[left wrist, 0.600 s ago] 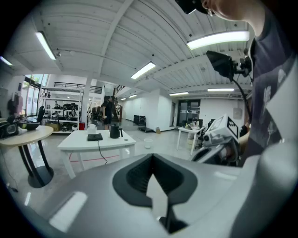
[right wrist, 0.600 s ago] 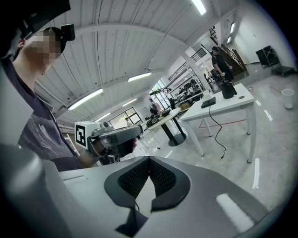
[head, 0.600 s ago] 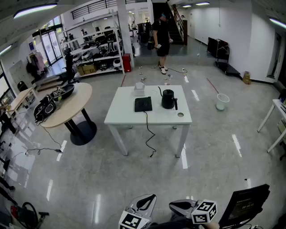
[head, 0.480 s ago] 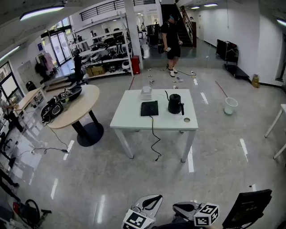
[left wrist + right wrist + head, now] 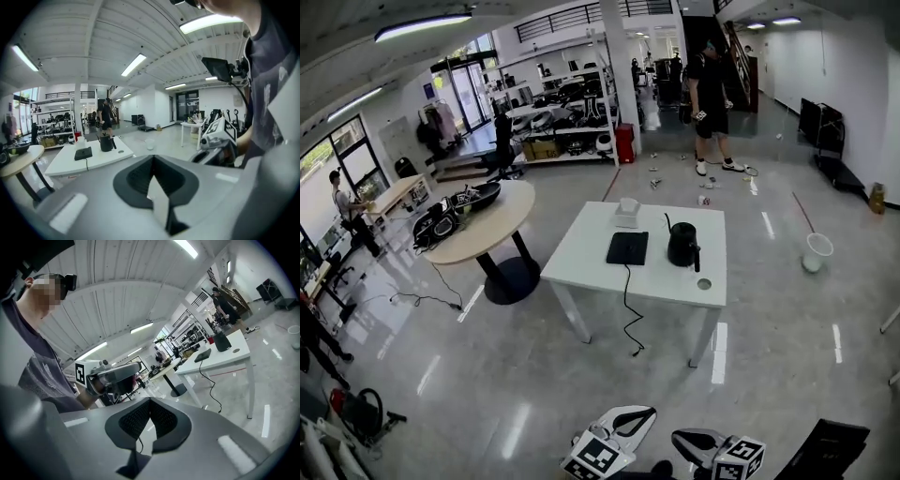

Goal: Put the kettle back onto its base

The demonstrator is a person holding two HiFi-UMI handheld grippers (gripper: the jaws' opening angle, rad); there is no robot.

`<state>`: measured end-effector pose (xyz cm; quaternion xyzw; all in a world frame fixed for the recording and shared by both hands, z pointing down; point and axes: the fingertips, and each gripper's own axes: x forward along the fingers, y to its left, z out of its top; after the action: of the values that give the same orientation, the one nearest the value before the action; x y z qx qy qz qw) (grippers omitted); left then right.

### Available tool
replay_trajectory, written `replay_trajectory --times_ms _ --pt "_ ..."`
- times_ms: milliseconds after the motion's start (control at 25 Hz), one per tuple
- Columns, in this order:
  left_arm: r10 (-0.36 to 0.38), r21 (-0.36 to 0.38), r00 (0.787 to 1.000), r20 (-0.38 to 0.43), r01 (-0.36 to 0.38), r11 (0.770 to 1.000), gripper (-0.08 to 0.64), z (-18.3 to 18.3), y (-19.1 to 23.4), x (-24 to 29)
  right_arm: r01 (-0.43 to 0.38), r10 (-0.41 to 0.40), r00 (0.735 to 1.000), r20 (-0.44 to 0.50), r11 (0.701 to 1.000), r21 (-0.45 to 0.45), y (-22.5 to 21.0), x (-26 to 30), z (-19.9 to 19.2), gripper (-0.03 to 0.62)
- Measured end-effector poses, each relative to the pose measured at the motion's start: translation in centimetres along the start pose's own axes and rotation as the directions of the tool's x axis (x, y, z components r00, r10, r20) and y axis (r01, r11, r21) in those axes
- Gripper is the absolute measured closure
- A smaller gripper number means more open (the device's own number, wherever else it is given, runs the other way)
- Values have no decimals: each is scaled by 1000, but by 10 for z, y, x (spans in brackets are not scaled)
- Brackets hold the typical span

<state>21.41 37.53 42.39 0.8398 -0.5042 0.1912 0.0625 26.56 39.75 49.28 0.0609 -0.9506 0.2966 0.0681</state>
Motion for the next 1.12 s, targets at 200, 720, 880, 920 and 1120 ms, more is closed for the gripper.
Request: replay_trajectory --times_ms 200,720,880,920,1120 --pt "49 8 999 -16 -48 999 558 14 22 27 3 -2 999 42 1000 -25 -41 -10 34 594" --pt "68 -33 997 41 -66 997 558 8 117 60 60 -60 998 2 998 -10 -76 51 76 594" --pt "12 -23 997 75 -10 1000 558 12 154 63 97 -98 995 -26 995 -37 -75 88 90 594" --pt "0 -28 997 77 2 1000 558 10 164 63 103 -105 994 -31 993 -49 -75 97 94 594" --pt "-31 -71 995 98 38 997 558 -1 220 63 168 -173 983 -55 982 -89 -82 138 108 594"
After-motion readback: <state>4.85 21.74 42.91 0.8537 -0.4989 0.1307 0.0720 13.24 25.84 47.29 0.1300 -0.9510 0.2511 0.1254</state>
